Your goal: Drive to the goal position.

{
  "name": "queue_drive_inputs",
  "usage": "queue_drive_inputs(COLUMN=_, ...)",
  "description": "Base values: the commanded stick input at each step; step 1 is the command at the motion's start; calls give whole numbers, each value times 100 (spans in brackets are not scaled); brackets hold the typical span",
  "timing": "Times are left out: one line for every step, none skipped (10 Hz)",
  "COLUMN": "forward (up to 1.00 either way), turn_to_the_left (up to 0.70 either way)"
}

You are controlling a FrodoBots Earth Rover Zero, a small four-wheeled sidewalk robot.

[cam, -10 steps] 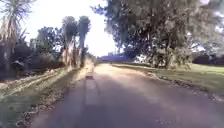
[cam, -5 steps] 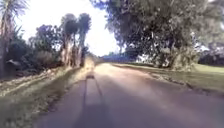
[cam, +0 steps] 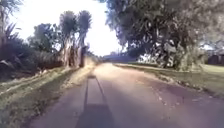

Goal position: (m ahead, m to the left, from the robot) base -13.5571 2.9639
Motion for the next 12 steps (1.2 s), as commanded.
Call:
queue_drive_inputs(forward=100, turn_to_the_left=0)
queue_drive_inputs(forward=100, turn_to_the_left=0)
queue_drive_inputs(forward=100, turn_to_the_left=0)
queue_drive_inputs(forward=100, turn_to_the_left=0)
queue_drive_inputs(forward=100, turn_to_the_left=0)
queue_drive_inputs(forward=100, turn_to_the_left=0)
queue_drive_inputs(forward=100, turn_to_the_left=0)
queue_drive_inputs(forward=100, turn_to_the_left=0)
queue_drive_inputs(forward=100, turn_to_the_left=0)
queue_drive_inputs(forward=100, turn_to_the_left=0)
queue_drive_inputs(forward=100, turn_to_the_left=0)
queue_drive_inputs(forward=100, turn_to_the_left=0)
